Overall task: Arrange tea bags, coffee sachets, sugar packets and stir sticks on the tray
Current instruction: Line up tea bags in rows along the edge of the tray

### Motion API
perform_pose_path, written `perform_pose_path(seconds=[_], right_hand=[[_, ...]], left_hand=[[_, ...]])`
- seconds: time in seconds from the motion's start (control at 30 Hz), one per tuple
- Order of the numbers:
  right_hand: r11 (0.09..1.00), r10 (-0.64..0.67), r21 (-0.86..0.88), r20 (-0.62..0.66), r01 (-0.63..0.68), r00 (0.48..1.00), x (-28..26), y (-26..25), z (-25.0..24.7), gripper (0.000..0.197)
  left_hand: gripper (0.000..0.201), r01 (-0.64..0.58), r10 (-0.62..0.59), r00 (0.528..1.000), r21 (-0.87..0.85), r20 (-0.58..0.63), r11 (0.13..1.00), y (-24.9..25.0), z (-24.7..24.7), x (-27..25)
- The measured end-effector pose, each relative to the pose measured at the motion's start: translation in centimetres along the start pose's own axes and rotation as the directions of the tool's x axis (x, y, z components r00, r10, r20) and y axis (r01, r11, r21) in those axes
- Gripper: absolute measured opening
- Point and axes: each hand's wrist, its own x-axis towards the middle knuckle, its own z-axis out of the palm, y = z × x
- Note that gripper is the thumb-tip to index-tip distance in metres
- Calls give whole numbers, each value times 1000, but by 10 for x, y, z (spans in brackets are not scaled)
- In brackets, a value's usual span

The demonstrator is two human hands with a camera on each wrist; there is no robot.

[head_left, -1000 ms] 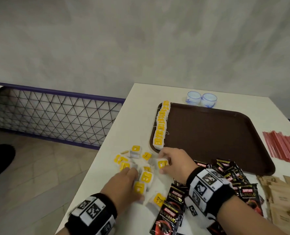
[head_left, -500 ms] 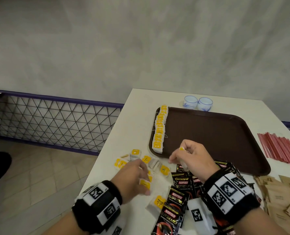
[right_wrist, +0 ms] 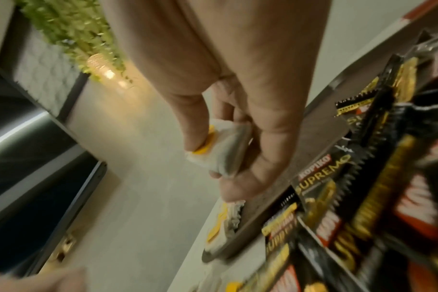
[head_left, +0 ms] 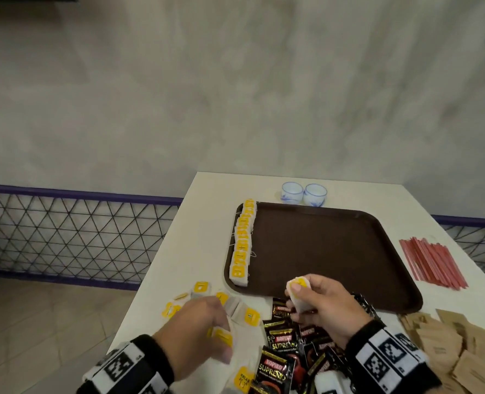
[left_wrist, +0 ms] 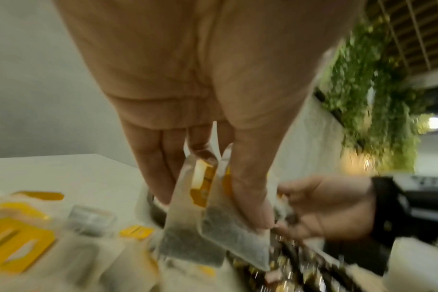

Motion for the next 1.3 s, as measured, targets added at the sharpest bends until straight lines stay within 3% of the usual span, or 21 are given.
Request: perform_pose_path(seconds=[0.07,0.13,0.27,0.3,0.37,0.47,0.5,0.53,0.6,0.63,0.7,0.77,0.87,1.07,1.2,1.3], right_hand=[[998,52,42,-30,-51,998,19,-6,-10,19],[998,55,1,-101,-56,993,44,-19,-17,22],[976,-177,-169,-257,136,950,104,-55,-17,14],[966,-221,-191,-257,175,941,122,-63,-15,8],[952,-249,-238,-228,194,941,161,-76,-13,15],[966,-169,-229,-208,120,963,226,-82,-12,20],[977,-123,-196,-199,84,972,246,-81,-10,19],[985,-84,-165,-189,52,978,263,-80,-8,18],[991,-47,-133,-191,22,981,294,-79,-2,22],[990,-50,-142,-207,20,977,298,-81,0,25],[970,-72,-243,-245,11,967,313,-85,2,25],[922,-105,-387,-280,-12,954,324,-88,1,23],[858,-125,-512,-298,-48,946,335,-90,3,26],[826,-110,-561,-268,-63,957,339,-84,4,12],[822,-111,-567,-261,-60,959,335,-85,3,31],[850,-105,-524,-279,-59,955,324,-93,3,30]], left_hand=[[24,-17,14,1000,-135,-22,991,2,-11,1],[15,-45,38,999,-192,-39,980,4,-23,6],[15,-9,-13,996,-252,-83,968,-3,-42,23],[12,12,-34,996,-259,-82,966,-5,-44,29],[5,40,-65,994,-264,-88,964,-11,-47,46],[6,60,-100,989,-327,-106,943,-22,-48,72],[13,47,-86,991,-339,-102,940,-30,-47,83],[33,47,-91,989,-331,-117,942,-39,-43,92],[59,99,-160,974,-338,-160,936,-54,-41,109],[49,78,-138,974,-312,-177,947,-55,-41,109],[6,58,-102,987,-318,-121,946,-50,-47,116],[12,11,-56,989,-315,-136,949,-51,-48,120],[10,48,-76,994,-299,-84,953,-48,-49,129],[14,87,-125,987,-316,-100,945,-49,-46,135],[15,100,-145,984,-351,-104,931,-43,-44,138],[14,86,-153,975,-360,-161,929,-44,-46,144]])
